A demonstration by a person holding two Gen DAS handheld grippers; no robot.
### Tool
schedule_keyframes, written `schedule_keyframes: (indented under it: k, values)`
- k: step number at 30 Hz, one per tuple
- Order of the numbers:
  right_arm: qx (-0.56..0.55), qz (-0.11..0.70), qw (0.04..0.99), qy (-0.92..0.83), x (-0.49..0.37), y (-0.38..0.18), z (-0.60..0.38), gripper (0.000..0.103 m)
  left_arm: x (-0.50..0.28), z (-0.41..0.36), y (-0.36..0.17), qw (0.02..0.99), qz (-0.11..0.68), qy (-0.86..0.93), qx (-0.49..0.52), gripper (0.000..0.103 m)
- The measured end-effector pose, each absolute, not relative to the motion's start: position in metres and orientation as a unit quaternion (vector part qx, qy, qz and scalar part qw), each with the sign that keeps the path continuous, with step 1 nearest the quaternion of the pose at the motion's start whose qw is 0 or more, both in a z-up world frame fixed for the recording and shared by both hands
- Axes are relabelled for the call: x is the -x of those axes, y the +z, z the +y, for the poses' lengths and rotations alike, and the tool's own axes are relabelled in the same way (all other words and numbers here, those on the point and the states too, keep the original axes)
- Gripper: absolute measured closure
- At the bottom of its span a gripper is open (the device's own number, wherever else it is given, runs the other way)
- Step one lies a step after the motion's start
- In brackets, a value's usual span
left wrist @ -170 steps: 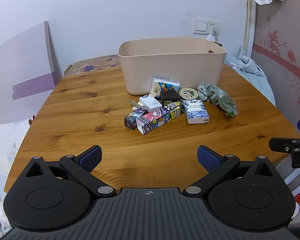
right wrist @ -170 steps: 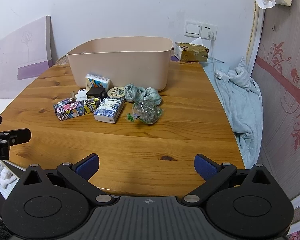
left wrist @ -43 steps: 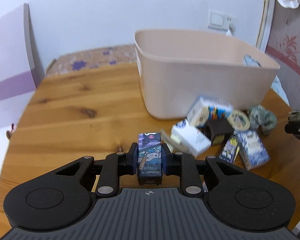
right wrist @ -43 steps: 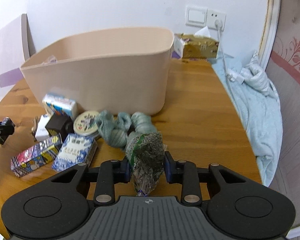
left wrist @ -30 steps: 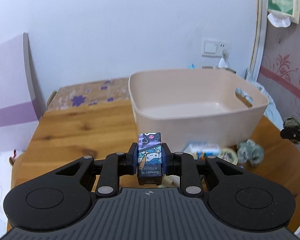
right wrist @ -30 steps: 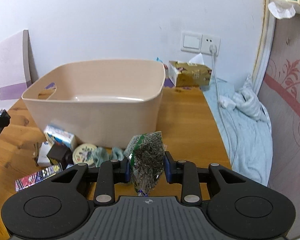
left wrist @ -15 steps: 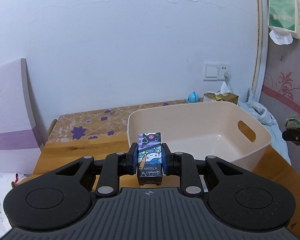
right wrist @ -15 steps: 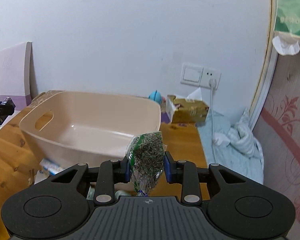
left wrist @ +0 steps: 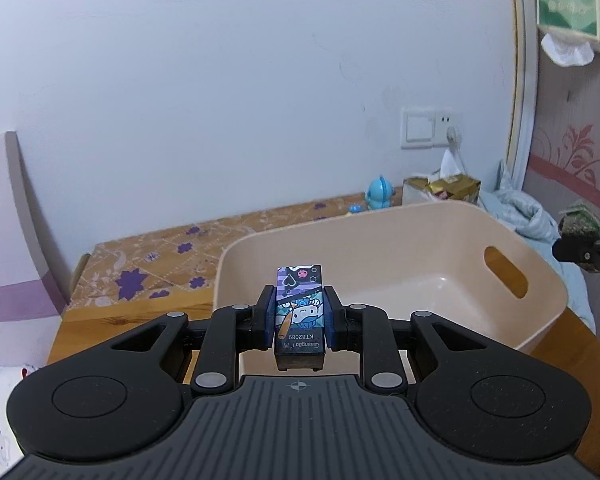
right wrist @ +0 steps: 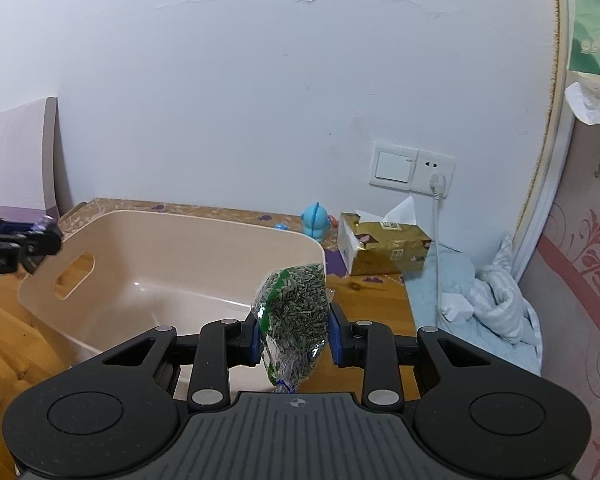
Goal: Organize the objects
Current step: 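Lift the purple box with left tool while right tool carries the mesh bag over the basket, then open left tool dropping the purple box while right tool releases the mesh bag into basket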
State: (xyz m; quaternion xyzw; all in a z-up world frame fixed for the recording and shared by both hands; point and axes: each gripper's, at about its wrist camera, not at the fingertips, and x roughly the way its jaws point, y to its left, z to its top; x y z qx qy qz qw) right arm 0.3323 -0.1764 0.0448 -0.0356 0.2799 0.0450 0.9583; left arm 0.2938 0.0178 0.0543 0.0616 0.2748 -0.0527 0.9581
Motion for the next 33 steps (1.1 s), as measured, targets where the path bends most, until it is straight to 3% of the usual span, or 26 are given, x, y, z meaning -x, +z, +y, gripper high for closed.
schedule_keyframes:
  k: [29,32,33]
  values:
    - [0.08,0.399,0.906,0.113,-0.413,-0.005,-0.122,0.073,-0.38,-0.009,-0.01,0.894,0.431,-0.069,-0.103,0.079]
    - [0.078,0.409,0.902,0.113,-0.415,-0.01,-0.121,0.071,-0.385,-0.007,-0.012,0.889,0.443,-0.069,-0.097,0.078]
    - [0.078,0.411,0.901,0.112,-0.415,-0.012,-0.121,0.067,-0.386,-0.007,-0.012,0.888,0.443,-0.07,-0.096,0.072]
